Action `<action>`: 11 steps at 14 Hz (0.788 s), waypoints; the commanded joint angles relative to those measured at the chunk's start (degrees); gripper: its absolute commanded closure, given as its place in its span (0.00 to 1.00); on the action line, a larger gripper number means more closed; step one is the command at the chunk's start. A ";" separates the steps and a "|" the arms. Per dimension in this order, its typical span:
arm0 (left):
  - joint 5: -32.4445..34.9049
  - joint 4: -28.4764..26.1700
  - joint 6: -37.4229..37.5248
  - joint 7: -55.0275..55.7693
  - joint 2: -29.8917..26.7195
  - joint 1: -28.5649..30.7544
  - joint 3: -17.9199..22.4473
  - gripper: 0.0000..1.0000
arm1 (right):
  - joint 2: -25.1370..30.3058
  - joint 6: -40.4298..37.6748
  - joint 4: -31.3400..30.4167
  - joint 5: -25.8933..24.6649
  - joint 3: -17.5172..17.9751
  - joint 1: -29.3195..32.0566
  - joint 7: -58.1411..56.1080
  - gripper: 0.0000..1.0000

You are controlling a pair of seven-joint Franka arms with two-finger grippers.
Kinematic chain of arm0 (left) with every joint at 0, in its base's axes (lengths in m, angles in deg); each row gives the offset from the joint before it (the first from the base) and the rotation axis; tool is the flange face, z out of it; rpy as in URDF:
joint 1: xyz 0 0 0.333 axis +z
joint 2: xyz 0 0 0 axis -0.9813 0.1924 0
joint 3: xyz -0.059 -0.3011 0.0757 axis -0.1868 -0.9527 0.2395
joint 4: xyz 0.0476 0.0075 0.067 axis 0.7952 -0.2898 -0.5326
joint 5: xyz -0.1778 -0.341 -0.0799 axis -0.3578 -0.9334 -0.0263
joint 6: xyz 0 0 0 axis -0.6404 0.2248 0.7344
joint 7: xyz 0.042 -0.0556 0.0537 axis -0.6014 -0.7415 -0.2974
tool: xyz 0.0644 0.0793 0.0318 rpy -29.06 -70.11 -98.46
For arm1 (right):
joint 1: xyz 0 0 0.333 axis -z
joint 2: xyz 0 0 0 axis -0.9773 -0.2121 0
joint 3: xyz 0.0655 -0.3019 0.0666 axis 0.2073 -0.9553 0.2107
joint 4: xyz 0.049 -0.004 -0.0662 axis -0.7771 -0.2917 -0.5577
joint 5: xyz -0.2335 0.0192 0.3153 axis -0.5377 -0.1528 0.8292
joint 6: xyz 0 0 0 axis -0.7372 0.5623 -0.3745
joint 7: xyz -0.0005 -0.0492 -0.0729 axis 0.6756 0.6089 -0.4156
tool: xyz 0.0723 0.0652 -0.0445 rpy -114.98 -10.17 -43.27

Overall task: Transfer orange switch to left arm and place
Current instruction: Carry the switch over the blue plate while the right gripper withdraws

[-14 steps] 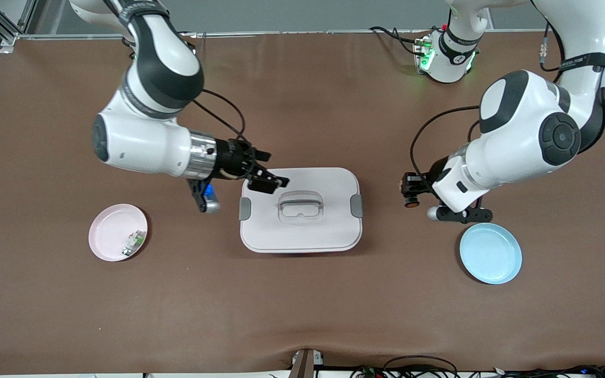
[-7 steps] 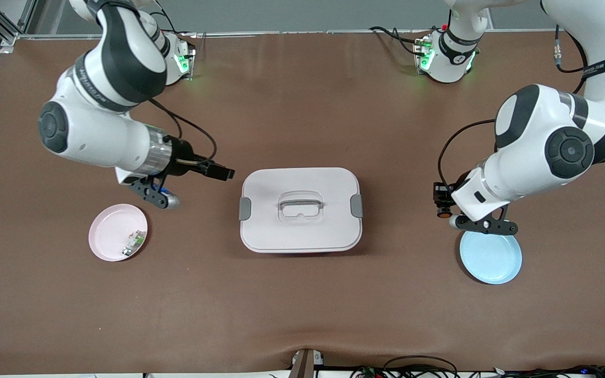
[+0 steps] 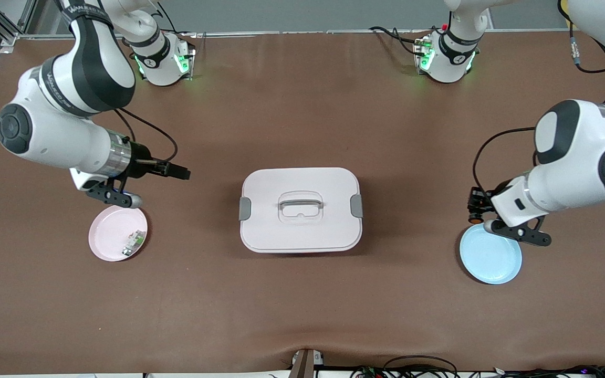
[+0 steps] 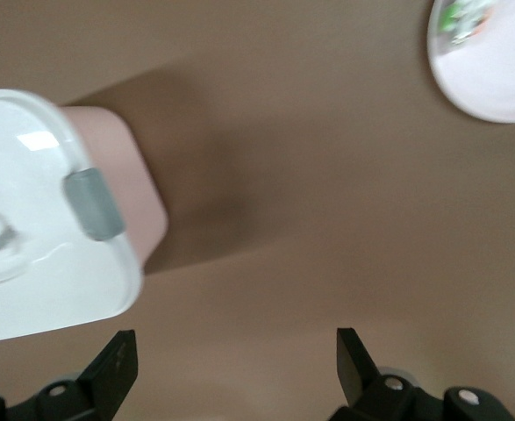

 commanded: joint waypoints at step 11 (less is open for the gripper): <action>8.48 -6.55 -17.99 -29.42 6.20 6.92 -0.66 1.00 | 14.70 -3.95 -9.14 -11.92 0.89 9.27 -11.35 0.00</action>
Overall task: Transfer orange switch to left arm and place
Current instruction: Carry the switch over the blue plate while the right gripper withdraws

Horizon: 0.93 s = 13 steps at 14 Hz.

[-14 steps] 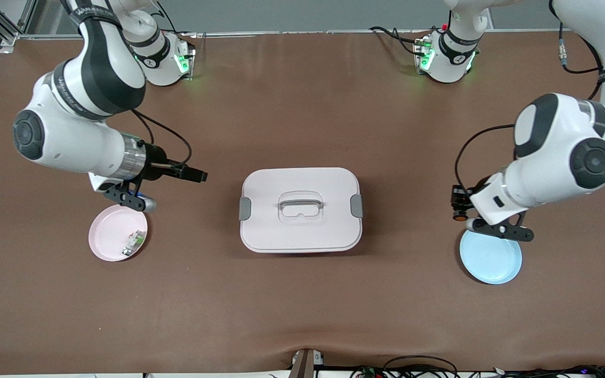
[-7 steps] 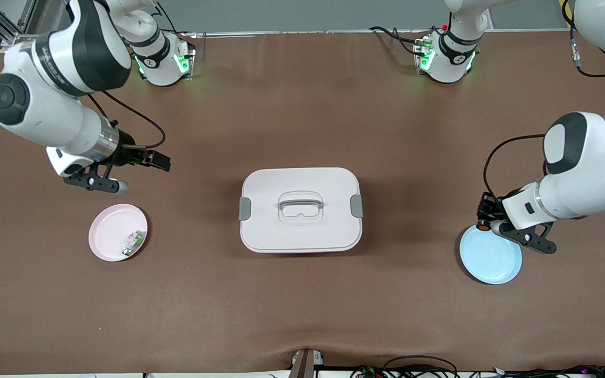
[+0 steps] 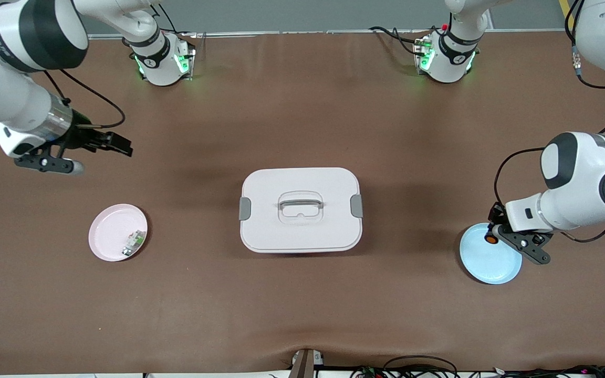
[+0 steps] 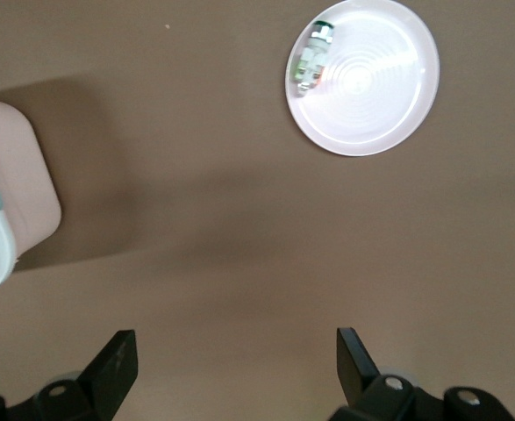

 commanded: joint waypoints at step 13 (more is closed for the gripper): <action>12.42 -1.21 -14.02 -29.38 7.72 3.25 -0.68 1.00 | 0.36 -9.17 12.62 -1.89 0.89 9.41 -2.40 0.00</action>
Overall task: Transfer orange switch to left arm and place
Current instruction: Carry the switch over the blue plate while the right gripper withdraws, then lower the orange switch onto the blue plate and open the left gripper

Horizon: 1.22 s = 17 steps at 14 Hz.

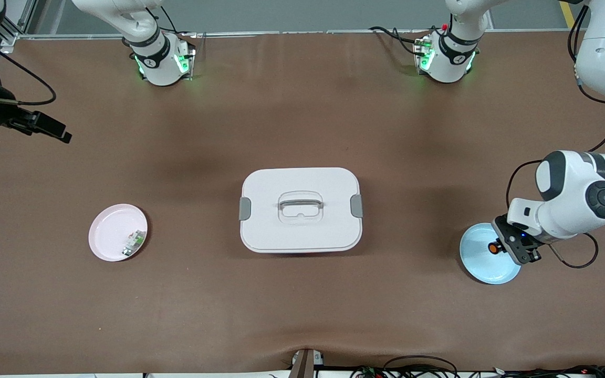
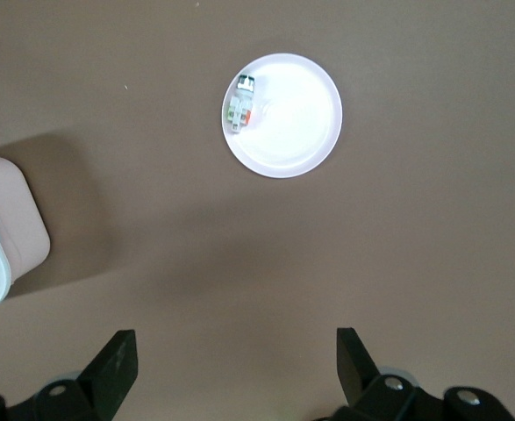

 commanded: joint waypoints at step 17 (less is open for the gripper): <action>10.87 0.12 -8.04 -12.43 4.77 0.24 -0.47 0.81 | -1.46 -0.71 6.06 -0.70 1.06 1.79 -0.68 0.00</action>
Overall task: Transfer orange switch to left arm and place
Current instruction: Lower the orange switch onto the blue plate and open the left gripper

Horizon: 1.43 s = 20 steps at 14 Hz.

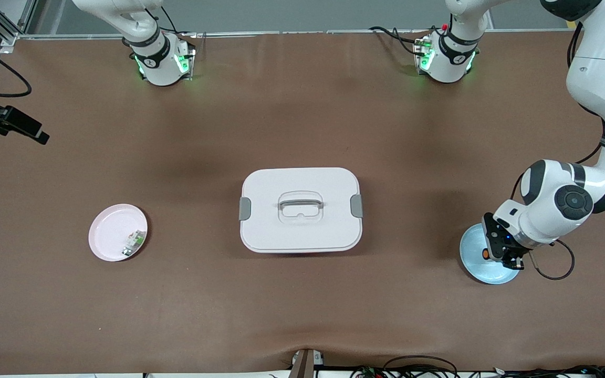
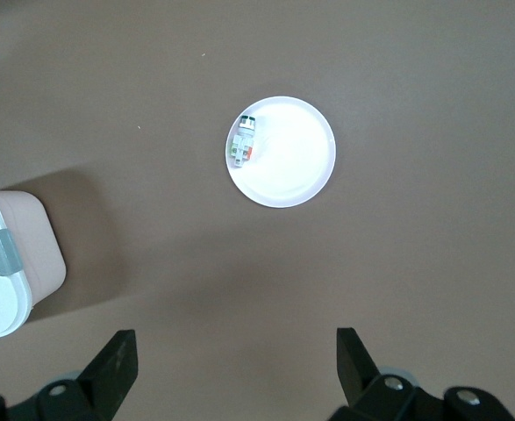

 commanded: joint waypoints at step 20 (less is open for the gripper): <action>-7.99 5.37 8.67 -1.05 -1.93 -0.29 -1.74 0.00 | -2.77 0.08 6.49 -0.12 3.24 8.49 -16.11 0.00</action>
